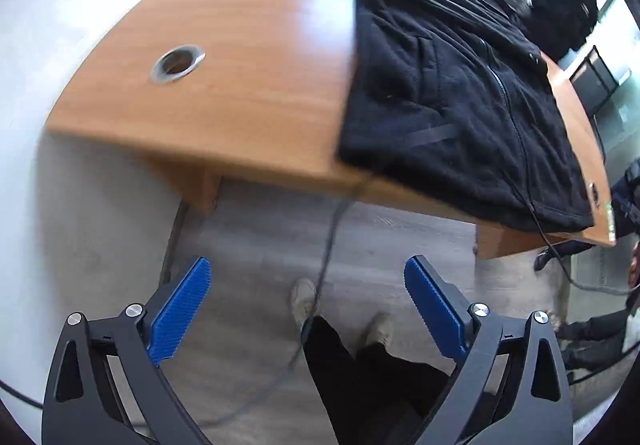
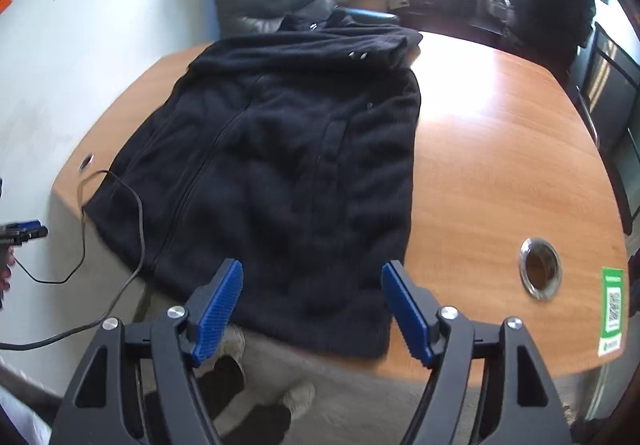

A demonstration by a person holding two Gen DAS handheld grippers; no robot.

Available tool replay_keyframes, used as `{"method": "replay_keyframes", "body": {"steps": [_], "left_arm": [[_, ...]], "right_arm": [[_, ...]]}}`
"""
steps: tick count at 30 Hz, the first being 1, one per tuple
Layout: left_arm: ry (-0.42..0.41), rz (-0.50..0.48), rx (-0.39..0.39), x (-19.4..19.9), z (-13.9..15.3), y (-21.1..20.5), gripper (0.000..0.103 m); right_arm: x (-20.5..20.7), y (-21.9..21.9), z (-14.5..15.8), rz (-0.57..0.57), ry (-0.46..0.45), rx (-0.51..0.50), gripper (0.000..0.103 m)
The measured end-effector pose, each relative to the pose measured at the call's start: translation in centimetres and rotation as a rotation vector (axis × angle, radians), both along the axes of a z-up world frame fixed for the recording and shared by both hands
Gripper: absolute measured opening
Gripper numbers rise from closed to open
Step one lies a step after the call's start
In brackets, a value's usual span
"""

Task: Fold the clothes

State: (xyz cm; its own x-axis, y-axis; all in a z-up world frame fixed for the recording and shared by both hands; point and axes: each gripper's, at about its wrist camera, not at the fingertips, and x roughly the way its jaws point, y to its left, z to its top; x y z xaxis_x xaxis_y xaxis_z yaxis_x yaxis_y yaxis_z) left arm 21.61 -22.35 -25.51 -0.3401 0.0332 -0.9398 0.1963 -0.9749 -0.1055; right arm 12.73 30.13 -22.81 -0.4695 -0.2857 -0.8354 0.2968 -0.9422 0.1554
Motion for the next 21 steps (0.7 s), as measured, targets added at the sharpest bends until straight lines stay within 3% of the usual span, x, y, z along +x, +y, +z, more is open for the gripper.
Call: {"method": "replay_keyframes", "body": {"steps": [3,9,11,14,16,19,21], "left_arm": [[0.019,-0.06,-0.077,1.3,1.8,-0.6,0.102],[0.148,-0.162,0.027,-9.3,0.1,2.0,0.102],[0.137,-0.168,0.08,-13.2,-1.9,2.7,0.102],[0.053,-0.198,0.13,-17.7,-5.6,3.3,0.099],[0.021,-0.222,0.118,-18.9,-6.9,3.5,0.098],[0.056,-0.241,0.08,-19.4,-7.0,3.6,0.1],[0.069,-0.244,0.096,-19.3,-6.8,3.7,0.093]], "right_arm": [[2.1,1.0,1.2,-0.018,0.007,0.015,0.077],[1.2,1.7,0.0,-0.094,0.019,-0.034,0.077],[0.0,2.0,-1.2,-0.118,-0.001,-0.05,0.077],[-2.2,2.3,-3.4,-0.137,-0.048,-0.05,0.076],[-3.3,2.5,-4.5,-0.146,-0.069,-0.058,0.071],[-4.2,2.2,-6.0,-0.131,-0.088,-0.036,0.06],[-4.2,1.9,-7.0,-0.113,-0.096,-0.005,0.048]]}}
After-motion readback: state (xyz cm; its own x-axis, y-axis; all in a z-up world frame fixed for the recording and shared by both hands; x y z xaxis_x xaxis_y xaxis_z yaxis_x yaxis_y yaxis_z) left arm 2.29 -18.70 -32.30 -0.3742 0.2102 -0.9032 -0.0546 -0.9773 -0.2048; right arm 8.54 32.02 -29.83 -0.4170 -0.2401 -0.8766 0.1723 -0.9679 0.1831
